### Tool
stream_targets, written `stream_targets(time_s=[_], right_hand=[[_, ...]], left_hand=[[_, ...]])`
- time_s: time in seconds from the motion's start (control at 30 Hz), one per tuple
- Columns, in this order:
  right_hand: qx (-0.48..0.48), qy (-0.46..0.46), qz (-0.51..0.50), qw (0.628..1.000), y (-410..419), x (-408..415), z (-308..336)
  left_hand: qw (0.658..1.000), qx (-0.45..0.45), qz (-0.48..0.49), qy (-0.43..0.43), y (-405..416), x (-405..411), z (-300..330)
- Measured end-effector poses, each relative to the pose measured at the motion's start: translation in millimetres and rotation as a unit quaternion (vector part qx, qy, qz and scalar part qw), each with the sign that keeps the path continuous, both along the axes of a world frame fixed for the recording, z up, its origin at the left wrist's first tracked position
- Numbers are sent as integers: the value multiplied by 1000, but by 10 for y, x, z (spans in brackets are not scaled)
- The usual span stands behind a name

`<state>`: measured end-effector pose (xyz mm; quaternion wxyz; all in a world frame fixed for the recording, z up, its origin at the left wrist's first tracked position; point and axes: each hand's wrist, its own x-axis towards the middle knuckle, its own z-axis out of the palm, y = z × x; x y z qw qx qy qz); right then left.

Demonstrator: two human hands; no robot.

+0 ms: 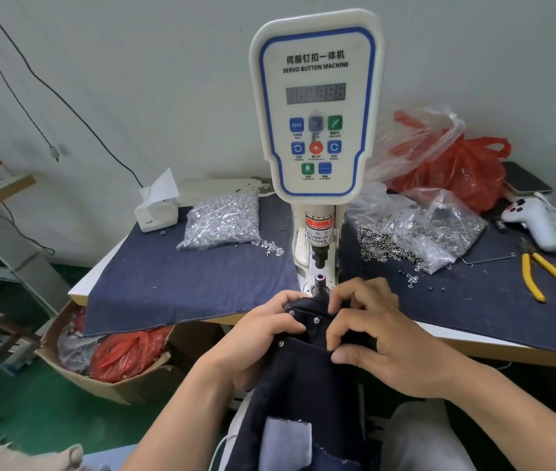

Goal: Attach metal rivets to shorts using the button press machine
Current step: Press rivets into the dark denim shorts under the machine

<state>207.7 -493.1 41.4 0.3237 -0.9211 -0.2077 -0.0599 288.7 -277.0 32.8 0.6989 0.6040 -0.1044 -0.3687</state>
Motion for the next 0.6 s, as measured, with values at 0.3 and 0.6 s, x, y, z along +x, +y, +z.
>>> stream_targets(time_s=[0.3,0.6], right_hand=[[0,88,-24,996,-28,78,131],[16,198,-49,979,-162,232,106]], left_hand=[[832,188,-5,-522,141,-294,-150],[919,149,-84,-356,171,33,-188]])
